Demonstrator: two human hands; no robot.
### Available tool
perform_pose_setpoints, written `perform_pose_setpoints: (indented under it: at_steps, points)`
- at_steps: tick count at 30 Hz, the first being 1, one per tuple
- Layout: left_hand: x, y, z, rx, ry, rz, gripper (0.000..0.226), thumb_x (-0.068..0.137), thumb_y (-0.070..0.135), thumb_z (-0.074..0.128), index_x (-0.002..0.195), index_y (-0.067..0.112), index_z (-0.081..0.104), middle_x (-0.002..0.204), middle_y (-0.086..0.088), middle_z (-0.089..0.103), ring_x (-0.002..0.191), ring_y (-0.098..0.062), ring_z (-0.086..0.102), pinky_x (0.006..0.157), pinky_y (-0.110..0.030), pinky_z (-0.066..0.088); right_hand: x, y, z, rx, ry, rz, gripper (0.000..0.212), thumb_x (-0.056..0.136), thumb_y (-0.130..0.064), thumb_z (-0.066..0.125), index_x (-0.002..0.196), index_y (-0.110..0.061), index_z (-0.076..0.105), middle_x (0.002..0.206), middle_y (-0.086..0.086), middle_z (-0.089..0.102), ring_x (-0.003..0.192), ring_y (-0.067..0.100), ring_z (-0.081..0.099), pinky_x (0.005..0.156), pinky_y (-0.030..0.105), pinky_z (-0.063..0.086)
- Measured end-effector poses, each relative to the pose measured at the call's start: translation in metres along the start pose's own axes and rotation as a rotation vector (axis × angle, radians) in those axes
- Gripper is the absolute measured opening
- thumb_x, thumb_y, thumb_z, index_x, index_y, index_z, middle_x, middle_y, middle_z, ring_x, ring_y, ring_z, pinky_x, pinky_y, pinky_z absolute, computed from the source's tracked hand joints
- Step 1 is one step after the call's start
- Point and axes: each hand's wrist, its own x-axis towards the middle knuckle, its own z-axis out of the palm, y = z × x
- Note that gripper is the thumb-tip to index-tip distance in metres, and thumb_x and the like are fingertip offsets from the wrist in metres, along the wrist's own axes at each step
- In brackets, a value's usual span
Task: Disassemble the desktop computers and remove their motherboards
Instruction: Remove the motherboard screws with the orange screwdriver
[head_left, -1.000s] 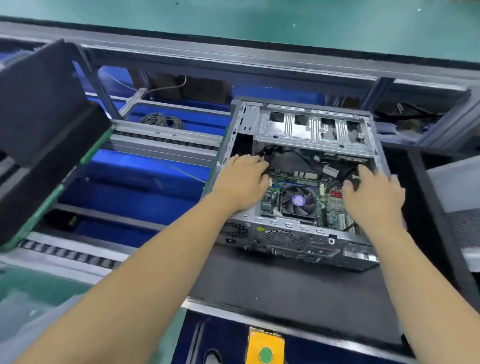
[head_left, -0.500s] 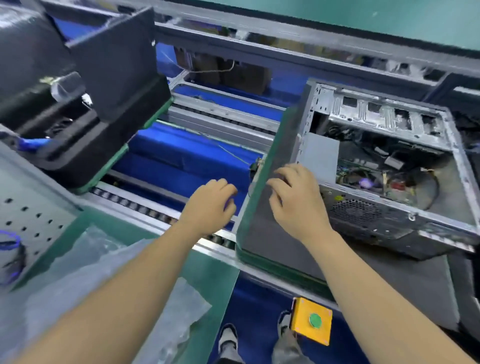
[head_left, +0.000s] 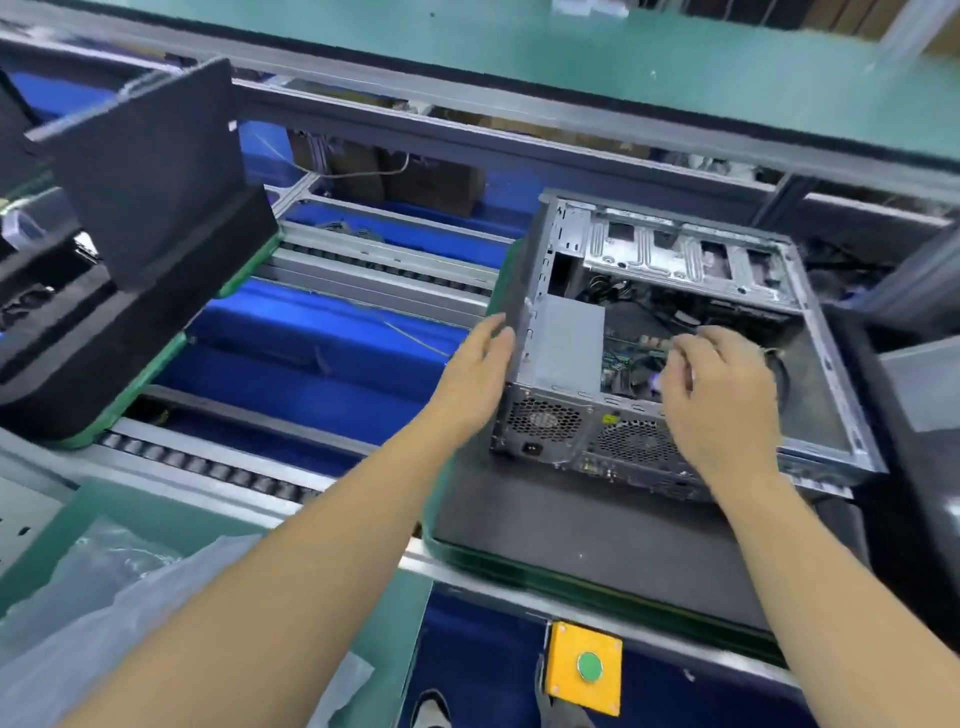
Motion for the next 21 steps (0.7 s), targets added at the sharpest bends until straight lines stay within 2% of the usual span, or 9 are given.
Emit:
perform_pose_setpoints:
  at_steps: [1,3,6,7,10,16,21]
  points:
    - [0.014,0.016,0.012,-0.007,0.020,-0.028,0.053,0.099,0.052,0.035,0.143,0.025,0.047,0.143,0.006,0.053,0.133,-0.016,0.046,0.107,-0.035,0.038,0.007,0.019,-0.008,-0.062,0.000,0.105,0.030,0.095,-0.017,0.053,0.113,0.000,0.070,0.115,0.025,0.064,0.106,0.045,0.057,0.087,0.051,0.049]
    - [0.035,0.039,0.034,0.135,0.045,-0.073,0.051,0.102,0.047,0.033,0.138,0.013,0.047,0.134,-0.001,0.057,0.127,-0.028,0.048,0.099,-0.039,0.042,0.017,0.059,-0.024,-0.204,-0.074,0.332,0.032,0.093,-0.020,0.057,0.117,-0.002,0.066,0.119,0.030,0.058,0.108,0.050,0.052,0.088,0.057,0.045]
    - [0.041,0.044,0.052,0.534,0.064,-0.108,0.060,0.106,0.041,0.031,0.155,0.008,0.020,0.153,-0.016,0.039,0.132,-0.041,0.045,0.103,-0.050,0.041,0.018,0.108,-0.039,-0.244,-0.289,0.554,0.036,0.097,-0.030,0.050,0.124,-0.006,0.054,0.122,0.034,0.052,0.108,0.055,0.050,0.090,0.060,0.044]
    - [0.039,0.041,0.055,0.634,0.098,-0.097,0.059,0.106,0.039,0.029,0.155,0.008,0.017,0.155,-0.017,0.036,0.130,-0.043,0.046,0.099,-0.050,0.043,0.016,0.119,-0.040,-0.203,-0.376,0.595,0.037,0.100,-0.034,0.046,0.127,-0.008,0.049,0.122,0.034,0.052,0.107,0.054,0.051,0.089,0.058,0.046]
    - [0.039,0.039,0.063,0.788,0.191,-0.077,0.056,0.107,0.037,0.027,0.155,0.010,0.018,0.153,-0.017,0.037,0.122,-0.045,0.052,0.082,-0.047,0.041,0.016,0.138,-0.033,-0.102,-0.509,0.629,0.039,0.104,-0.039,0.039,0.132,-0.013,0.038,0.116,0.034,0.057,0.101,0.050,0.057,0.079,0.047,0.042]
    - [0.041,0.045,0.076,0.885,0.214,-0.094,0.056,0.107,0.038,0.024,0.156,0.011,0.015,0.152,-0.017,0.038,0.121,-0.045,0.052,0.086,-0.050,0.044,0.024,0.161,-0.021,-0.158,-0.513,0.580,0.036,0.105,-0.034,0.033,0.128,-0.007,0.037,0.113,0.033,0.059,0.099,0.050,0.058,0.072,0.046,0.038]
    - [0.046,0.049,0.085,0.873,0.202,-0.092,0.058,0.106,0.037,0.025,0.157,0.011,0.015,0.152,-0.015,0.039,0.121,-0.041,0.053,0.085,-0.047,0.045,0.029,0.175,-0.018,-0.189,-0.483,0.564,0.027,0.105,-0.035,0.032,0.114,-0.010,0.037,0.108,0.031,0.060,0.092,0.047,0.057,0.070,0.045,0.039]
